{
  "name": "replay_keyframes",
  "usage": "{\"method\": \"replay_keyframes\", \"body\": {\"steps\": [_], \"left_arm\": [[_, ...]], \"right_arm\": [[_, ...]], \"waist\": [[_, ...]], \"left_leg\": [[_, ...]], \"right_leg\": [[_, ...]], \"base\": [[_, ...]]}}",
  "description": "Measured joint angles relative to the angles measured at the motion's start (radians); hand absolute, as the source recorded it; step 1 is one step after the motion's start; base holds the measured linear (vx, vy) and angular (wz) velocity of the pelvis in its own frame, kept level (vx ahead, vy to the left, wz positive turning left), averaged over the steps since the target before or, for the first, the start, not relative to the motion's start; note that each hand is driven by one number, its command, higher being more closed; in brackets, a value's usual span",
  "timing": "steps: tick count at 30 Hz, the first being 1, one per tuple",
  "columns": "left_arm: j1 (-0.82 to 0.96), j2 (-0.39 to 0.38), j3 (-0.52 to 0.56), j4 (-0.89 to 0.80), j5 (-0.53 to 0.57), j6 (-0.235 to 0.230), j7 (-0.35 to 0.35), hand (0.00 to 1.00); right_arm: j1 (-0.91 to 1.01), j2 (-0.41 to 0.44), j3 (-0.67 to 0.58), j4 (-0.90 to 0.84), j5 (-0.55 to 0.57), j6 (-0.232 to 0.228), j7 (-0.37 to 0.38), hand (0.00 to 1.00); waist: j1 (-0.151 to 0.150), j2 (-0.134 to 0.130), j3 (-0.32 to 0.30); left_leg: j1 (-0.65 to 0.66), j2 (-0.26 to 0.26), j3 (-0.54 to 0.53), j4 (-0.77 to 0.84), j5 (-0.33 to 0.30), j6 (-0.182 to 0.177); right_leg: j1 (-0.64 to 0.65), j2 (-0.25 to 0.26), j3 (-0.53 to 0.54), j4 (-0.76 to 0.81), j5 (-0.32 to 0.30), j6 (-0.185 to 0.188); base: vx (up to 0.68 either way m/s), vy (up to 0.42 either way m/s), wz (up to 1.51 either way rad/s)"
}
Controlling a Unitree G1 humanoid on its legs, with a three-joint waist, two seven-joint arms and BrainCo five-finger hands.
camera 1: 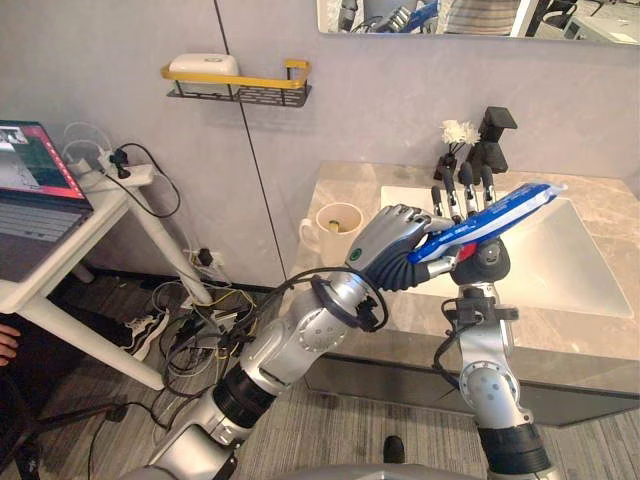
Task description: Organize washtable
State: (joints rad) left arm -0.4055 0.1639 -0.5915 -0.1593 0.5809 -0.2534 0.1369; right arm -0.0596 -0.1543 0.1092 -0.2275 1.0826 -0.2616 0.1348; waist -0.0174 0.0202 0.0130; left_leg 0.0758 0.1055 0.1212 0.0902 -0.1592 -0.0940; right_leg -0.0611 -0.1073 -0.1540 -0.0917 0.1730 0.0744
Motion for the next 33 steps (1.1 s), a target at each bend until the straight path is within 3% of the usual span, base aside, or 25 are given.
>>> {"method": "replay_keyframes", "body": {"steps": [3,4,15,30,31,33], "left_arm": [[0.0,0.0,-0.008,0.008,-0.02,0.0,0.0,1.0],[0.0,0.0,-0.01,0.011,-0.025,0.0,0.0,1.0],[0.0,-0.015,-0.043,0.089,-0.064,0.001,0.004,1.0],[0.01,-0.04,-0.047,0.117,-0.065,0.002,0.011,1.0],[0.01,-0.041,-0.046,0.117,-0.065,0.002,0.014,0.0],[0.011,-0.041,-0.046,0.117,-0.065,-0.003,0.021,0.0]], "right_arm": [[0.0,0.008,0.0,0.0,0.002,-0.004,-0.006,0.0],[0.0,0.008,0.001,0.0,0.002,-0.007,-0.006,1.0],[0.0,0.008,0.013,-0.011,0.036,-0.038,-0.016,1.0],[0.0,0.01,0.017,-0.021,0.036,-0.039,-0.017,1.0],[0.0,0.011,0.017,-0.027,0.036,-0.039,-0.017,1.0],[0.0,0.011,0.015,-0.044,0.035,-0.039,-0.018,1.0]], "waist": [[0.001,0.0,0.0],[0.001,0.0,0.0],[0.0,-0.002,-0.003],[0.001,-0.001,-0.003],[0.001,-0.001,-0.003],[0.001,-0.001,-0.003]], "left_leg": [[0.0,0.0,0.004,0.0,0.0,0.0],[0.0,0.0,0.004,0.0,0.0,0.0],[-0.002,0.0,0.009,0.001,0.0,0.0],[-0.002,-0.001,0.01,0.001,0.0,0.0],[-0.002,-0.001,0.01,0.001,0.0,0.0],[-0.002,-0.001,0.01,0.001,0.0,0.0]], "right_leg": [[-0.002,0.0,0.002,0.0,0.0,0.0],[-0.002,0.0,0.002,0.0,0.0,0.0],[-0.006,0.0,0.005,0.0,0.001,0.001],[-0.006,0.001,0.009,0.0,0.003,0.002],[-0.006,0.001,0.009,0.0,0.003,0.002],[-0.006,0.001,0.009,0.0,0.003,0.002]], "base": [[0.0,0.0,-0.02],[0.0,0.0,0.0],[0.0,0.0,0.0],[0.0,0.0,0.0],[0.0,0.0,0.0],[0.0,0.0,0.0]]}}
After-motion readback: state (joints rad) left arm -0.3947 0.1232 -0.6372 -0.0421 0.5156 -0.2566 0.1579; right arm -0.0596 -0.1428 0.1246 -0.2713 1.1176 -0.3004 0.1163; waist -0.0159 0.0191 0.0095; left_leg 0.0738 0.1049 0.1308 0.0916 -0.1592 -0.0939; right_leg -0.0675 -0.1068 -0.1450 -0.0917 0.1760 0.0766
